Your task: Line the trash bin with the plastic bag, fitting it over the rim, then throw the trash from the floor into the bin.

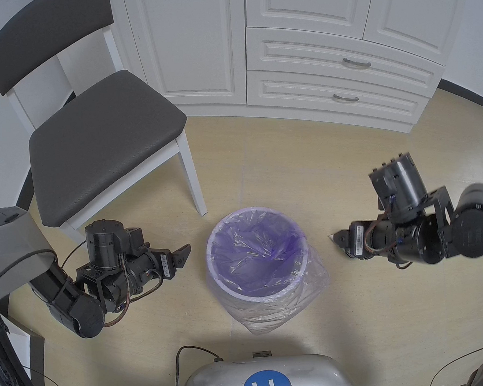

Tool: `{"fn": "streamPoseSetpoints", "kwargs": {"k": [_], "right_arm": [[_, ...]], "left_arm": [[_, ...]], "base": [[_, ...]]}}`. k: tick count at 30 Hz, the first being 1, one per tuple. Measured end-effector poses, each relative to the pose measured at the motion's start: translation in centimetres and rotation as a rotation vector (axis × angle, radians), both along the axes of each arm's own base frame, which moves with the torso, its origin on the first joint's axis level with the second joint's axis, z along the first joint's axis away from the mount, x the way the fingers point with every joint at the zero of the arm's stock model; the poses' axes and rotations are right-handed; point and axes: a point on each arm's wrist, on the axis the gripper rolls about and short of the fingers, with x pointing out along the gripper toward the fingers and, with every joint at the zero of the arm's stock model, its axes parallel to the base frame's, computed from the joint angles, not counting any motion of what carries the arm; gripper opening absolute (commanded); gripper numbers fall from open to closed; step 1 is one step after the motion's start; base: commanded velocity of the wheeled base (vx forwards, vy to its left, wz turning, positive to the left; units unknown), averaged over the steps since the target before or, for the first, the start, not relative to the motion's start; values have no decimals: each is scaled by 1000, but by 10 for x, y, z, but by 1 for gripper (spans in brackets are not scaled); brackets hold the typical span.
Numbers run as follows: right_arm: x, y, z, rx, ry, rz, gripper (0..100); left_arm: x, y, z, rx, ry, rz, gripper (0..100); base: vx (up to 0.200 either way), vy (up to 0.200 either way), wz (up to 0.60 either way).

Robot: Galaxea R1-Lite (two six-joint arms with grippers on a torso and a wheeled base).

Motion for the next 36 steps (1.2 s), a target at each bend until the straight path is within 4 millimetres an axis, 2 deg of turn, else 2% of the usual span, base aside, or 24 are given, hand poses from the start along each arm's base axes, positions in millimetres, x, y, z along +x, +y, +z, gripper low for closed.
{"fn": "streamPoseSetpoints", "kwargs": {"k": [4,7,12,16,18,25,30,36], "right_arm": [[4,12,25,190,94,-12,100],[7,18,38,264,143,-19,100],[12,25,43,294,157,-3,100],[12,24,41,262,150,-11,100],[13,21,39,227,136,-31,100],[13,5,43,167,101,-62,100],[11,-14,53,142,67,-79,100],[2,-32,66,127,28,-82,100]], "left_arm": [[-5,-4,1,3,5,-17,100],[-9,-10,2,4,6,-35,100],[-6,-31,3,30,-14,-100,100],[14,-49,7,110,-60,-148,100],[35,-61,10,171,-78,-174,100],[80,-88,11,313,-88,-232,100],[109,-105,-3,379,-98,-248,100],[131,-118,-26,409,-100,-251,100]], "base": [[0,0,0],[0,0,0],[0,0,0],[0,0,0],[0,0,0],[0,0,0],[0,0,0],[0,0,0]]}}
